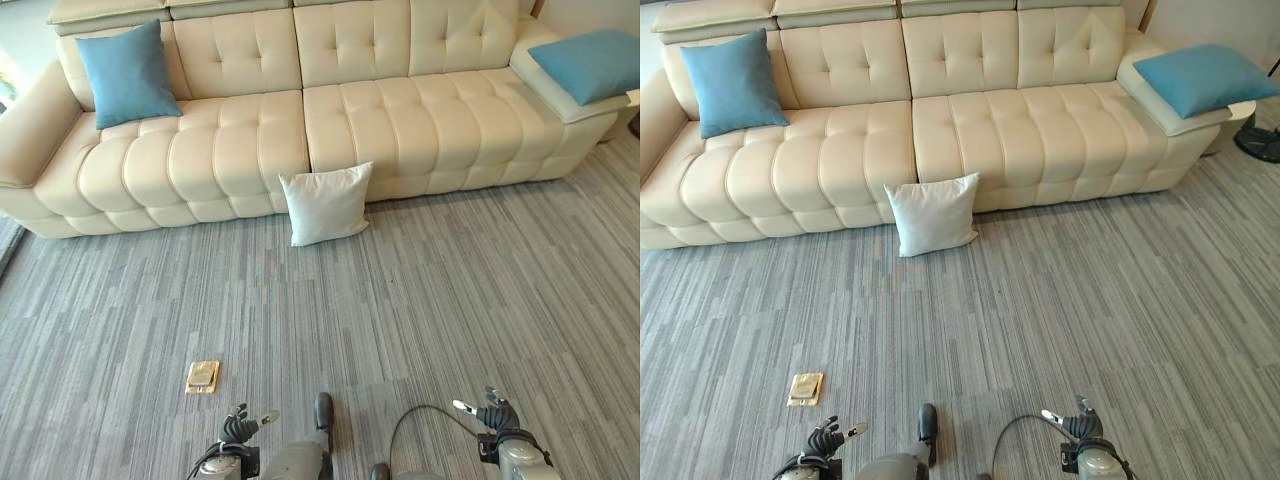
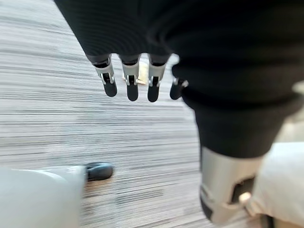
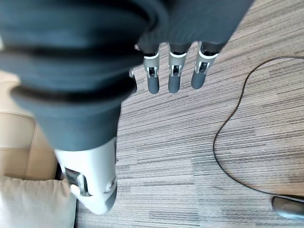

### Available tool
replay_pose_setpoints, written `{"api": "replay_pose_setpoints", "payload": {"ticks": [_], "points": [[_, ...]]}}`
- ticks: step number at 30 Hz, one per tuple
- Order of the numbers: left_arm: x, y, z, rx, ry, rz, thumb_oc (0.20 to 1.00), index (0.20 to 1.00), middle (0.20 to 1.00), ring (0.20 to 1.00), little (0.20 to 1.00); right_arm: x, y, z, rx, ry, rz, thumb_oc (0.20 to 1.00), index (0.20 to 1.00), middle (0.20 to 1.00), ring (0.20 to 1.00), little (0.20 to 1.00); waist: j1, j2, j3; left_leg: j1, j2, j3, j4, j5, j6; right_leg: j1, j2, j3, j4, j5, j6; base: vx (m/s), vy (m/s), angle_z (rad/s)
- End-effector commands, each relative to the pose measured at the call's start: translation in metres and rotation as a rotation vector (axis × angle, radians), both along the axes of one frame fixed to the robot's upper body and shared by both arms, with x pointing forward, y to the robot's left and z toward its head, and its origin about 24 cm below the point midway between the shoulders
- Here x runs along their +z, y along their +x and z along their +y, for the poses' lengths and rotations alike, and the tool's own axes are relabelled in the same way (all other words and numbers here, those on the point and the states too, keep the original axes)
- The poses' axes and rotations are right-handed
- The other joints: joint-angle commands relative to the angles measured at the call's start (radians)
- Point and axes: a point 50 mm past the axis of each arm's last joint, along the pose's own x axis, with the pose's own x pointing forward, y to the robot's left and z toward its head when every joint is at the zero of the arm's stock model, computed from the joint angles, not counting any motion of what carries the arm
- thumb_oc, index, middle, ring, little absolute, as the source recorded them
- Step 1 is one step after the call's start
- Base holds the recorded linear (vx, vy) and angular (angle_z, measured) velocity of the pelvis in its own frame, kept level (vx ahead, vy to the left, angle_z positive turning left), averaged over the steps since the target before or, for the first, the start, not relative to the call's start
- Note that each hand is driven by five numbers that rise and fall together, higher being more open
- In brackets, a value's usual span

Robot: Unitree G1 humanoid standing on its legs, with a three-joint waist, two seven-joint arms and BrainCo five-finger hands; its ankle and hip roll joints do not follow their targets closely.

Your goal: Pick up all the scattered cushions and arrange them neatly on the sofa.

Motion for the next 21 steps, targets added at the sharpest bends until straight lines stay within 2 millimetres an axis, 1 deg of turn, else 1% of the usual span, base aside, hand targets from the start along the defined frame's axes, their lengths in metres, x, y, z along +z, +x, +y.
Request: {"api": "replay_pose_setpoints", "payload": {"ticks": [1, 2, 3, 4, 5, 6, 7, 8, 9, 11, 12, 14, 15, 16, 17, 19, 20, 21], "points": [[0.010, 0.012, 0.011, -0.043, 0.056, -0.058, 1.000, 1.000, 1.000, 1.000, 1.000, 0.015, 0.023, -0.004, 0.062, -0.039, -0.074, 1.000, 1.000, 1.000, 1.000, 1.000, 0.039, 0.009, 0.004, 0.052, 0.029, 0.000, 0.057, -0.172, -0.053, -0.144, -0.018, 0.020, 0.246, 0.057, 0.030, 0.15, 0.177, -0.06], [0.012, 0.013, 0.011, -0.040, 0.057, -0.066, 1.000, 1.000, 1.000, 1.000, 1.000, 0.016, 0.025, -0.003, 0.063, -0.044, -0.082, 1.000, 1.000, 1.000, 1.000, 1.000, 0.035, 0.013, 0.015, 0.071, 0.026, 0.009, 0.054, -0.181, -0.045, -0.172, -0.026, 0.016, 0.302, 0.093, 0.039, 0.15, 0.178, -0.23], [0.012, 0.013, 0.011, -0.040, 0.057, -0.066, 1.000, 1.000, 1.000, 1.000, 1.000, 0.016, 0.025, -0.003, 0.063, -0.044, -0.082, 1.000, 1.000, 1.000, 1.000, 1.000, 0.036, 0.012, 0.015, 0.072, 0.025, 0.011, 0.053, -0.181, -0.045, -0.174, -0.026, 0.017, 0.305, 0.092, 0.039, 0.17, 0.118, -0.31], [0.013, 0.016, 0.011, -0.040, 0.060, -0.071, 1.000, 1.000, 1.000, 1.000, 1.000, 0.015, 0.025, -0.003, 0.057, -0.041, -0.080, 1.000, 1.000, 1.000, 1.000, 1.000, 0.032, 0.024, 0.030, 0.113, 0.031, 0.012, 0.035, -0.188, -0.041, -0.241, -0.028, 0.008, 0.364, 0.099, 0.023, 0.22, 0.085, -0.33], [0.014, 0.018, 0.012, -0.034, 0.060, -0.078, 1.000, 1.000, 1.000, 1.000, 1.000, 0.014, 0.024, -0.003, 0.046, -0.039, -0.068, 1.000, 1.000, 1.000, 1.000, 1.000, 0.028, 0.042, 0.046, 0.147, 0.046, 0.019, 0.019, -0.200, -0.044, -0.294, -0.022, -0.022, 0.312, 0.078, 0.007, 0.22, 0.083, -0.25], [0.014, 0.018, 0.012, -0.034, 0.060, -0.078, 1.000, 1.000, 1.000, 1.000, 1.000, 0.014, 0.024, -0.004, 0.046, -0.039, -0.068, 1.000, 1.000, 1.000, 1.000, 1.000, 0.027, 0.042, 0.048, 0.150, 0.047, 0.018, 0.019, -0.200, -0.044, -0.290, -0.021, -0.023, 0.310, 0.079, 0.007, 0.18, 0.013, -0.23], [0.015, 0.021, 0.013, -0.030, 0.059, -0.089, 1.000, 1.000, 1.000, 1.000, 1.000, 0.014, 0.026, -0.004, 0.042, -0.042, -0.071, 1.000, 1.000, 1.000, 1.000, 1.000, 0.028, 0.047, 0.056, 0.166, 0.055, 0.025, 0.014, -0.209, -0.046, -0.306, -0.021, -0.040, 0.256, 0.086, 0.006, 0.14, -0.033, -0.17], [0.016, 0.021, 0.013, -0.028, 0.056, -0.091, 1.000, 1.000, 1.000, 1.000, 1.000, 0.014, 0.025, -0.005, 0.039, -0.043, -0.067, 1.000, 1.000, 1.000, 1.000, 1.000, 0.028, 0.048, 0.059, 0.180, 0.057, 0.036, 0.009, -0.216, -0.049, -0.324, -0.021, -0.053, 0.180, 0.108, 0.014, 0.21, -0.059, -0.04], [0.016, 0.021, 0.013, -0.026, 0.055, -0.091, 1.000, 1.000, 1.000, 1.000, 1.000, 0.014, 0.025, -0.005, 0.035, -0.045, -0.066, 1.000, 1.000, 1.000, 1.000, 1.000, 0.026, 0.050, 0.065, 0.198, 0.062, 0.040, 0.006, -0.223, -0.055, -0.313, -0.011, -0.052, 0.104, 0.136, 0.026, 0.22, -0.083, -0.04], [0.015, 0.021, 0.014, -0.031, 0.054, -0.090, 1.000, 1.000, 1.000, 1.000, 1.000, 0.012, 0.023, -0.006, 0.027, -0.043, -0.054, 1.000, 1.000, 1.000, 1.000, 1.000, 0.019, 0.044, 0.066, 0.226, 0.059, 0.045, -0.001, -0.236, -0.065, -0.321, 0.005, -0.030, -0.055, 0.201, 0.050, 0.26, -0.115, -0.44], [0.016, 0.022, 0.014, -0.030, 0.055, -0.091, 1.000, 1.000, 1.000, 1.000, 1.000, 0.011, 0.021, -0.006, 0.023, -0.042, -0.047, 1.000, 1.000, 1.000, 1.000, 1.000, 0.016, 0.039, 0.064, 0.237, 0.058, 0.046, -0.003, -0.240, -0.069, -0.335, 0.011, -0.018, -0.112, 0.223, 0.061, 0.31, -0.154, -0.29], [0.017, 0.024, 0.015, -0.038, 0.058, -0.101, 1.000, 1.000, 1.000, 1.000, 1.000, 0.009, 0.018, -0.008, 0.020, -0.045, -0.031, 1.000, 1.000, 1.000, 1.000, 1.000, 0.005, 0.036, 0.059, 0.269, 0.059, 0.038, -0.015, -0.252, -0.082, -0.338, 0.020, -0.007, -0.198, 0.257, 0.076, 0.33, -0.172, 0.04], [0.018, 0.025, 0.014, -0.040, 0.056, -0.107, 1.000, 1.000, 1.000, 1.000, 1.000, 0.008, 0.016, -0.008, 0.020, -0.046, -0.025, 1.000, 1.000, 1.000, 1.000, 1.000, 0.003, 0.035, 0.054, 0.282, 0.059, 0.033, -0.011, -0.261, -0.085, -0.337, 0.020, -0.010, -0.198, 0.261, 0.078, 0.36, -0.196, 0.07], [0.017, 0.024, 0.012, -0.047, 0.051, -0.104, 1.000, 1.000, 1.000, 1.000, 1.000, 0.007, 0.013, -0.008, 0.021, -0.044, -0.016, 1.000, 1.000, 1.000, 1.000, 1.000, 0.001, 0.035, 0.045, 0.292, 0.062, 0.020, -0.002, -0.274, -0.088, -0.316, 0.017, -0.013, -0.192, 0.251, 0.072, 0.41, -0.232, 0.25], [0.016, 0.023, 0.010, -0.036, 0.040, -0.106, 1.000, 1.000, 1.000, 1.000, 1.000, 0.007, 0.013, -0.008, 0.022, -0.040, -0.016, 1.000, 1.000, 1.000, 1.000, 1.000, -0.001, 0.033, 0.038, 0.306, 0.065, 0.018, 0.010, -0.288, -0.089, -0.313, 0.021, -0.013, -0.170, 0.267, 0.059, 0.41, -0.236, 0.38], [0.013, 0.021, 0.007, -0.028, 0.026, -0.093, 1.000, 1.000, 1.000, 1.000, 1.000, 0.007, 0.012, -0.010, 0.023, -0.046, -0.012, 1.000, 1.000, 1.000, 1.000, 1.000, -0.011, 0.044, 0.019, 0.317, 0.090, 0.006, 0.046, -0.288, -0.107, -0.292, 0.032, -0.019, -0.145, 0.238, 0.036, 0.35, -0.211, 0.46], [0.013, 0.021, 0.007, -0.028, 0.026, -0.093, 1.000, 1.000, 1.000, 1.000, 1.000, 0.007, 0.012, -0.010, 0.023, -0.046, -0.012, 1.000, 1.000, 1.000, 1.000, 1.000, -0.011, 0.044, 0.019, 0.317, 0.090, 0.006, 0.046, -0.289, -0.107, -0.292, 0.032, -0.019, -0.145, 0.238, 0.036, 0.39, -0.267, 0.31], [0.009, 0.017, 0.002, 0.005, -0.011, -0.077, 1.000, 1.000, 1.000, 1.000, 1.000, 0.008, 0.011, -0.015, 0.012, -0.050, -0.017, 1.000, 1.000, 1.000, 1.000, 1.000, -0.017, 0.054, 0.012, 0.284, 0.110, 0.005, 0.182, -0.246, -0.139, -0.265, 0.040, -0.027, -0.121, 0.204, 0.007, 0.33, -0.261, 0.19]]}}
